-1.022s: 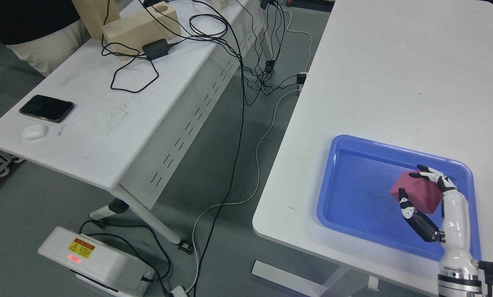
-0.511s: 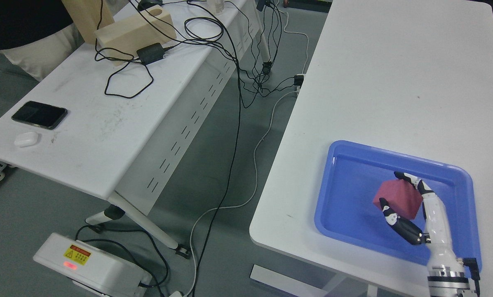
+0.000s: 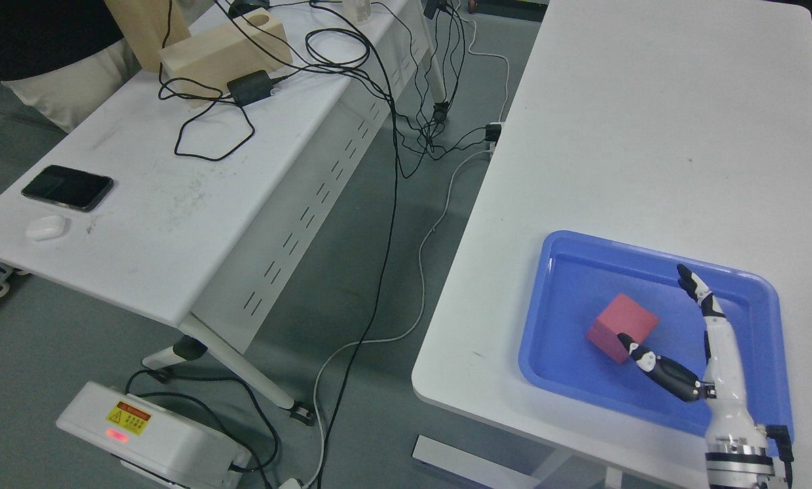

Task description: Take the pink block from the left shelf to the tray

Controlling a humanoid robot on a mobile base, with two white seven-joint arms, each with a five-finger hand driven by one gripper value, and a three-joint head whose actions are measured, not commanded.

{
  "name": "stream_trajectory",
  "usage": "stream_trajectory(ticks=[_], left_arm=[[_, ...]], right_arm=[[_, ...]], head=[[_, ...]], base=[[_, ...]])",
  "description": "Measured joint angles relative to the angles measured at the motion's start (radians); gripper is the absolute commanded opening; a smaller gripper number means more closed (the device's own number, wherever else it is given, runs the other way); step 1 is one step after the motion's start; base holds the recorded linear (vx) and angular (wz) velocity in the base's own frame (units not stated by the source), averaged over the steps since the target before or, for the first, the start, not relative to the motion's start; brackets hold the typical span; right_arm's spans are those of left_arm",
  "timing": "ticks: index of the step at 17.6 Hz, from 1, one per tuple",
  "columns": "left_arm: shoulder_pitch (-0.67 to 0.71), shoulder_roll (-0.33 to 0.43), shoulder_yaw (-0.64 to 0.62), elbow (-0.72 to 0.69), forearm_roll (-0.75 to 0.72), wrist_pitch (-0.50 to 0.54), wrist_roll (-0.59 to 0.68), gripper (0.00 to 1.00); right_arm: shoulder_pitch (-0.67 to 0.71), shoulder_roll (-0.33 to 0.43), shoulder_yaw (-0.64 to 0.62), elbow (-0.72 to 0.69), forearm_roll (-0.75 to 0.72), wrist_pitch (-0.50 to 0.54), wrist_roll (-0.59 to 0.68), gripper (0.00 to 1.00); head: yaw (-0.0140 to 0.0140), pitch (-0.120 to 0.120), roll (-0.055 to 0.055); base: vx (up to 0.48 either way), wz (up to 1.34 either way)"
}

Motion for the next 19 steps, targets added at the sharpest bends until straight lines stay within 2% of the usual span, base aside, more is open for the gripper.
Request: stream_trajectory(ticks=[10,19], left_arm=[[0.0,0.0,0.0,0.0,0.0,0.0,0.0,1.0],[0.0,0.0,0.0,0.0,0.0,0.0,0.0,1.0]], right_arm=[[-0.011,0.0,-0.013,-0.001,-0.249,-0.007,0.0,1.0],[-0.006,0.0,-0.031,-0.002,-0.32,0.002,-0.005,1.0]], head=[[0.0,0.0,0.0],[0.0,0.0,0.0]], base=[[-0.006,0.0],[-0.036,0.0]])
